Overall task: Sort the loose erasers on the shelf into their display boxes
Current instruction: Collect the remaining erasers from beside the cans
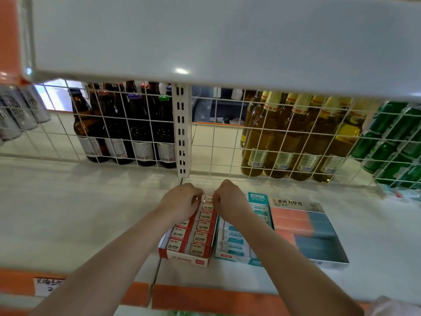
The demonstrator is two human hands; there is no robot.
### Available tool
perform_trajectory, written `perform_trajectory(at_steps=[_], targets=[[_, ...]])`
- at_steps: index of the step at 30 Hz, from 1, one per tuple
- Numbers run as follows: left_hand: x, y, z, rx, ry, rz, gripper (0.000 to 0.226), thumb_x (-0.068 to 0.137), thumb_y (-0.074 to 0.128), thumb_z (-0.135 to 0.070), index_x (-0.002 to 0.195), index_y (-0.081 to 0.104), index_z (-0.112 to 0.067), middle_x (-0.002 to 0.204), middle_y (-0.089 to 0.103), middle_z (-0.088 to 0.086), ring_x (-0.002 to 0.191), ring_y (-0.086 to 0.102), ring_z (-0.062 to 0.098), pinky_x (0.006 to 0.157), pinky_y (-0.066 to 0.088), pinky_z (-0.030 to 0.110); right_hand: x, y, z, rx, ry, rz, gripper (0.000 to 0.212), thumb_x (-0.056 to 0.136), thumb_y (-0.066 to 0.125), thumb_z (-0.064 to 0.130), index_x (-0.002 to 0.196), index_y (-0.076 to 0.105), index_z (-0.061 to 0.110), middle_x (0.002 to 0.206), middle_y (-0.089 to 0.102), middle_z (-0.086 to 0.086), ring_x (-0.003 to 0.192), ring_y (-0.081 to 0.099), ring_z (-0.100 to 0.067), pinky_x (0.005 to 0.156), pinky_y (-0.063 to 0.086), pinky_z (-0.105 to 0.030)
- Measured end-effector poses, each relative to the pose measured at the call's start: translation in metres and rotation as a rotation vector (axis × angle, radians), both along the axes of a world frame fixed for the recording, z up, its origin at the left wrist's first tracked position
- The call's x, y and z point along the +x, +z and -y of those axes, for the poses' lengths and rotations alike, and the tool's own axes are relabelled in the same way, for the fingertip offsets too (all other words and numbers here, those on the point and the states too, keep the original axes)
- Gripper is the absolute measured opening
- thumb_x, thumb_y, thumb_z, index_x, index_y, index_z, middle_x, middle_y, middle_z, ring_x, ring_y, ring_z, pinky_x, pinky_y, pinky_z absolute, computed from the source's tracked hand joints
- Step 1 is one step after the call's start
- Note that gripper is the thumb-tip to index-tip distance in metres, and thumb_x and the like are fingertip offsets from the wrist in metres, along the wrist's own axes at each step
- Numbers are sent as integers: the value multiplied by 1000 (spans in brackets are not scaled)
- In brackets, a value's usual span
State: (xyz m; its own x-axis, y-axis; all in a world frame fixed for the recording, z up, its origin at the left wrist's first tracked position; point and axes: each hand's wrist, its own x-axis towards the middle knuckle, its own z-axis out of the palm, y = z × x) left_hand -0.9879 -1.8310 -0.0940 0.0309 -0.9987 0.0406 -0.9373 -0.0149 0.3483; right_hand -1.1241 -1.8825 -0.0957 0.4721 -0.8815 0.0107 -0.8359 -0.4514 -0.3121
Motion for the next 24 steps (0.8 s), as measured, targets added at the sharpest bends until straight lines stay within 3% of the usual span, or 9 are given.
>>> perform_trajectory(at_steps=[8,14,17,19,22,24], targets=[[-6,1,-1,67,-46,120,33,96,41,-25,123,58,-17,118,50,4,111,49,21,85,44,32,-2,0,-4,-15,31,9,26,95,44,18,106,65,9,112,50,-7,101,53,-21,87,49,-29],[-14,3,3,67,-29,63,27,95,42,-26,114,61,-21,103,50,1,104,55,22,84,47,33,-30,6,-7,17,-66,116,26,94,48,18,117,61,17,117,49,-3,105,53,-20,88,48,-28],[-27,7,4,15,-6,15,32,96,44,-28,125,55,-23,118,53,0,110,52,18,88,45,30,-56,11,-6,21,-121,168,28,93,49,14,119,59,15,121,50,-3,106,54,-20,91,48,-29],[-38,13,6,-41,1,-22,30,95,45,-28,122,56,-21,120,54,-1,109,52,16,89,45,30,-78,13,-6,34,-154,194,27,93,50,15,119,59,15,120,51,-3,104,54,-17,87,47,-25],[-62,20,13,-82,-33,-88,28,94,49,-24,120,58,-19,120,57,-1,106,54,13,89,45,29,-111,15,-9,40,-216,210,26,92,51,14,116,59,16,116,53,-2,93,53,-12,69,46,-16],[-84,24,18,-74,-83,-120,26,93,51,-22,118,60,-19,120,58,-1,105,54,13,90,46,29,-134,15,-12,34,-280,208,27,91,49,12,115,61,16,116,56,-3,91,56,-14,72,49,-22]])
